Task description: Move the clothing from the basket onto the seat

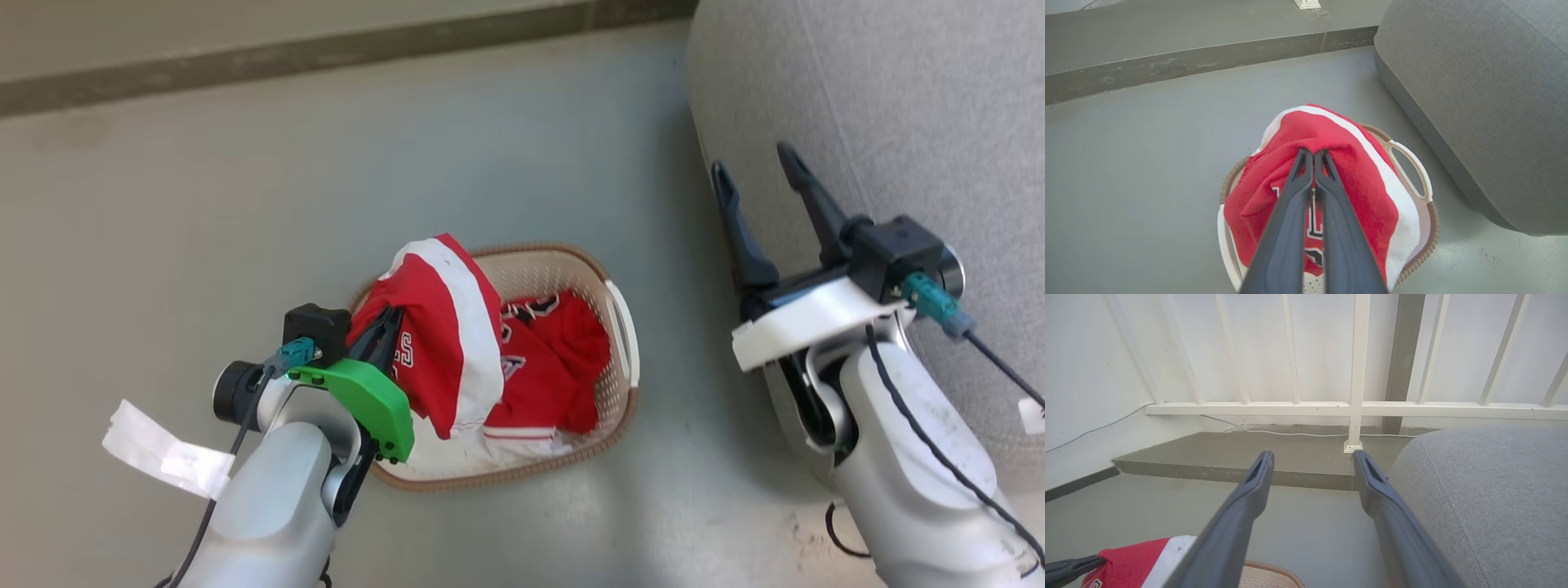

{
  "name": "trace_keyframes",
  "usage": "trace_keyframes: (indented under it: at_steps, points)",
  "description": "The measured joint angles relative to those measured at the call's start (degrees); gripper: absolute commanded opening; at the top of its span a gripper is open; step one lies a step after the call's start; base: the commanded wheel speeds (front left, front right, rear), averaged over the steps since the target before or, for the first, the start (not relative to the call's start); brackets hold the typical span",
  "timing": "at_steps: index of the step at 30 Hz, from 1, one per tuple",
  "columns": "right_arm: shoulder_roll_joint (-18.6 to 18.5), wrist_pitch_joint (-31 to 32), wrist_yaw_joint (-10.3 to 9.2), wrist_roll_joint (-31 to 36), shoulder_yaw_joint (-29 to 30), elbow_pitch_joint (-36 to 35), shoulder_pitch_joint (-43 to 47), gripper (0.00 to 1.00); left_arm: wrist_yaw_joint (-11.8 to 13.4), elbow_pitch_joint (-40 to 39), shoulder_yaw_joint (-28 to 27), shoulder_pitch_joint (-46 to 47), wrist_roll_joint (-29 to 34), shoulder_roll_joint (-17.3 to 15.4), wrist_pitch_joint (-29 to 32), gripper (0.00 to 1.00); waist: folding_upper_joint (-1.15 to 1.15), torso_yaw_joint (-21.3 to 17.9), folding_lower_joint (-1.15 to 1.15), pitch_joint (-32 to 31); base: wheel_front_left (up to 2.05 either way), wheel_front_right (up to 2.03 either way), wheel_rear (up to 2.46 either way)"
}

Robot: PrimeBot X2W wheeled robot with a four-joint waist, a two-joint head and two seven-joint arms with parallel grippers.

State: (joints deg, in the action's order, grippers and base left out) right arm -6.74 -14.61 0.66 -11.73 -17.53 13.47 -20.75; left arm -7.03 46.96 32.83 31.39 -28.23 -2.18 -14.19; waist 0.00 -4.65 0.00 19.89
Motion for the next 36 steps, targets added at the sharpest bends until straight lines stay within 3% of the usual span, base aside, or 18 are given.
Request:
trace_keyframes:
  at_steps: [10,26,36]
  points:
    - [0.5,0.0,-0.08,-1.4,0.4,1.8,6.2,1.0,0.0,-5.6,-2.1,-1.8,-0.3,0.1,0.0,0.0,0.0,1.8,0.0,-7.0,0.0,0.0,0.0]
    - [1.2,0.0,-0.1,-1.9,-0.4,3.0,12.4,1.0,0.1,-25.1,-8.0,-4.8,-0.2,0.1,-0.1,0.0,0.0,3.1,0.0,-14.8,0.0,0.0,0.0]
    - [1.4,0.0,-0.23,-2.4,-1.1,3.0,15.5,1.0,0.1,-35.1,-7.2,-9.4,0.4,0.0,-0.2,0.0,0.0,3.3,0.0,-17.9,0.0,0.0,0.0]
